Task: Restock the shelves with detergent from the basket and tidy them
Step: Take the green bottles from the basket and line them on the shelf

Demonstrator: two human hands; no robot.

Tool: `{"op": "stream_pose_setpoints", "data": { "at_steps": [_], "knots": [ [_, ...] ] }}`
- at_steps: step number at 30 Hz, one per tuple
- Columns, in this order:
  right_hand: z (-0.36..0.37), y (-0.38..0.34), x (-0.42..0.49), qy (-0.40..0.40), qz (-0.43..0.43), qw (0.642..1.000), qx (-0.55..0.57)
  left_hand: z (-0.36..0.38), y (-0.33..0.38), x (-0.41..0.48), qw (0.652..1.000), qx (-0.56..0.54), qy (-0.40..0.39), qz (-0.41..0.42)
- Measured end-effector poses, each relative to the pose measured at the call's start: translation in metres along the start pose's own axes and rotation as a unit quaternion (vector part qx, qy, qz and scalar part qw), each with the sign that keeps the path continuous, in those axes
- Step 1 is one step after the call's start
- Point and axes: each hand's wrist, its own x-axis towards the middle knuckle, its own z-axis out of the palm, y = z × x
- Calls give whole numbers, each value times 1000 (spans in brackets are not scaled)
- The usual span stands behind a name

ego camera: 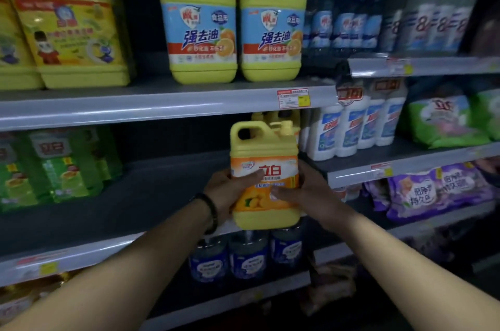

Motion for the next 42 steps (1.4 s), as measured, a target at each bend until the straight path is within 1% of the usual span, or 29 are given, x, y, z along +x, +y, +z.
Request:
{"op": "stream_pose_setpoints", "data": {
  "at_steps": [4, 8, 14, 17, 20, 22, 25, 29, 31, 33, 36, 38, 42],
  "knots": [
    [-27, 10, 39, 12, -10, 1000, -10, 16, 11, 43, 1000, 12, 9, 6],
    [-46, 15, 61, 7, -26, 998, -57, 26, 12, 70, 999, 35, 18, 36],
    [-53, 45, 65, 51, -31, 994, -97, 29, -16, 104, 990, 105, 56, 77],
    [-49, 59, 61, 73, -50, 990, -113, 35, -21, 100, 975, 178, 78, 108],
    [-40, 56, 52, 114, -32, 983, -139, 39, -24, 97, 961, 225, 80, 139],
    [-35, 53, 43, 135, -13, 978, -160, 37, -24, 95, 953, 256, 85, 134],
    [-30, 53, 27, 147, -7, 972, -184, 30, -23, 82, 938, 314, 91, 116],
    [-19, 52, -1, 162, -7, 961, -225, 14, -28, 37, 914, 373, 89, 131],
    [-1, 43, -19, 123, 7, 963, -238, -6, -33, 2, 909, 386, 83, 136],
    [6, 42, -31, 97, 10, 965, -244, -17, -38, -21, 898, 410, 51, 147],
    [36, 36, -51, 7, 32, 972, -232, -51, -56, -65, 878, 449, 29, 161],
    [65, 39, -66, -47, 45, 972, -226, -78, -77, -96, 858, 486, 27, 163],
    [123, 44, -93, -117, 60, 967, -219, -135, -120, -152, 842, 527, 28, 116]
  ]
}}
